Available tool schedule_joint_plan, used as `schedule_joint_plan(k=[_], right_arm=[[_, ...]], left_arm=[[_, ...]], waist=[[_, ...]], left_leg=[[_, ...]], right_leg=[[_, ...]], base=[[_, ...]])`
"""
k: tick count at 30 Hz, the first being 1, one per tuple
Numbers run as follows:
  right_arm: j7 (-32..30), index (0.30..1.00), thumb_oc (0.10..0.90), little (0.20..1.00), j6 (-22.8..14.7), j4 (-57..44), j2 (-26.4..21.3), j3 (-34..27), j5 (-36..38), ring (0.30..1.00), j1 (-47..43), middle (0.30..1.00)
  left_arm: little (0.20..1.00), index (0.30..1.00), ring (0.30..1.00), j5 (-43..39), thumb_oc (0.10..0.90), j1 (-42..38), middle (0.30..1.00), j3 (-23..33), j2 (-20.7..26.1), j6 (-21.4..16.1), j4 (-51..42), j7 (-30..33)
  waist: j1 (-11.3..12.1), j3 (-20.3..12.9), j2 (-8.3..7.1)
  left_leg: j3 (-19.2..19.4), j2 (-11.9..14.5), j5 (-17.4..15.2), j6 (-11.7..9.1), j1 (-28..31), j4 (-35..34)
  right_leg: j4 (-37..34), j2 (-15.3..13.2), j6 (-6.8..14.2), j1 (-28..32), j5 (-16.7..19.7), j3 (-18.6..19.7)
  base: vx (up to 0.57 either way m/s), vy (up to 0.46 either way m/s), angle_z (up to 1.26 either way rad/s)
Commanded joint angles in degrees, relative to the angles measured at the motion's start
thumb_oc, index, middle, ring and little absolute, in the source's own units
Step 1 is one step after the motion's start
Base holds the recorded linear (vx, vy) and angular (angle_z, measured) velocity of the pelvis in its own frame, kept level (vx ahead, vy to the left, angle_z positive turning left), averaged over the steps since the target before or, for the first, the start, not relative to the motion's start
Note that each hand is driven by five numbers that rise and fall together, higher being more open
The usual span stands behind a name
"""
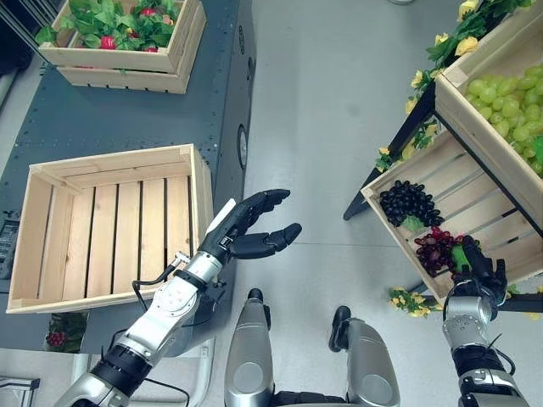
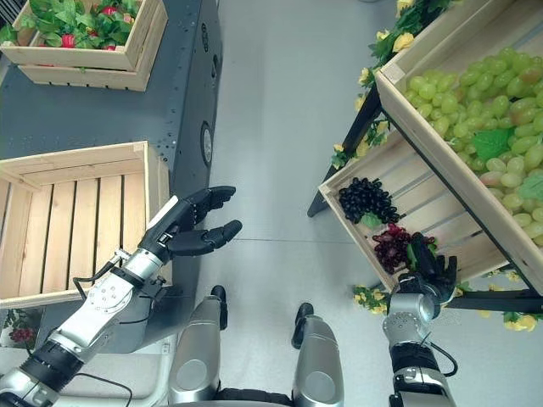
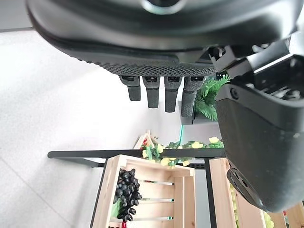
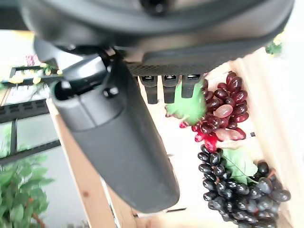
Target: Pick up the fruits from the basket on one side to the basket on the other side
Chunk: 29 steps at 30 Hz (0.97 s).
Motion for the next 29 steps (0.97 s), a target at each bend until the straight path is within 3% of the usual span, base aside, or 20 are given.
schedule_joint_plan(k=[1, 10, 16, 20, 22, 24, 29], right_arm=[[1.04, 0.900, 0.800, 0.900, -1.93, -4.97, -5.70, 0.22, -6.86, 0.900, -0.87, 0.900], [6.72, 0.900, 0.800, 0.900, 4.97, -12.82, -5.37, 4.88, -21.20, 0.900, 3.64, 0.900], [18.34, 0.900, 0.800, 0.900, 8.07, -24.60, -2.88, 8.27, -26.31, 0.900, 9.77, 0.900], [24.86, 0.900, 0.800, 0.900, 9.50, -30.48, -2.00, 11.35, -29.87, 0.900, 12.70, 0.900], [30.94, 0.900, 0.800, 0.900, 10.17, -32.82, -1.71, 13.44, -29.64, 0.900, 14.90, 0.900], [33.70, 0.900, 0.800, 0.900, 10.34, -33.00, -1.13, 15.21, -32.27, 0.900, 16.01, 0.900], [36.98, 0.900, 0.800, 0.900, 11.36, -29.15, -0.02, 18.03, -31.80, 0.900, 17.82, 0.900]], left_arm=[[0.900, 0.900, 0.900, -2.34, 0.800, -2.08, 0.900, 1.51, 0.70, -6.61, -8.82, -0.32], [0.900, 0.900, 0.900, -1.69, 0.800, 2.99, 0.900, 5.14, -1.10, -6.51, -9.80, -2.98], [0.900, 0.900, 0.900, -2.88, 0.800, 9.36, 0.900, 8.69, -5.64, -4.37, -10.41, -6.96], [0.900, 0.900, 0.900, -4.44, 0.800, 12.46, 0.900, 10.03, -9.06, -2.03, -9.89, -9.69], [0.900, 0.900, 0.900, -6.66, 0.800, 14.74, 0.900, 10.86, -11.26, 1.04, -9.13, -10.50], [0.900, 0.900, 0.900, -9.33, 0.800, 15.84, 0.900, 10.66, -12.82, 4.11, -7.87, -10.83], [0.900, 0.900, 0.900, -9.50, 0.800, 17.77, 0.900, 9.20, -15.20, 6.59, -4.39, -12.36]], waist=[[-0.24, -3.20, -1.99], [0.00, -5.12, -3.21], [-0.48, -8.64, -4.08], [-0.72, -11.01, -4.38], [-0.83, -13.03, -4.26], [-0.89, -14.13, -4.20], [-0.93, -15.88, -4.06]], left_leg=[[3.86, -2.06, 1.56, 0.32, -5.22, 2.94], [5.40, -1.60, 3.10, 0.20, -0.76, -0.97], [7.25, -1.58, 4.18, 0.31, 4.15, -5.33], [8.59, -1.89, 4.45, 0.34, 7.51, -8.15], [9.18, -2.72, 4.96, 0.49, 10.54, -11.47], [8.98, -3.41, 5.49, 0.69, 12.19, -13.78], [7.98, -4.67, 6.07, 1.31, 14.47, -17.38]], right_leg=[[-4.76, 3.17, -3.02, 3.98, 6.40, -4.68], [-8.41, 3.80, -2.72, 7.62, 7.22, -4.36], [-12.26, 3.81, -2.53, 11.12, 7.49, -3.76], [-14.65, 3.70, -2.41, 13.44, 7.38, -3.35], [-16.46, 3.26, -2.18, 15.14, 7.24, -3.17], [-17.45, 2.90, -1.99, 15.99, 7.16, -3.28], [-18.79, 2.34, -1.71, 17.21, 6.80, -3.72]], base=[[0.00, 0.000, 0.00], [0.04, 0.019, -0.02], [0.06, 0.072, -0.06], [0.03, 0.105, -0.08], [-0.02, 0.164, -0.14], [-0.06, 0.126, -0.07], [-0.13, 0.099, 0.04]])
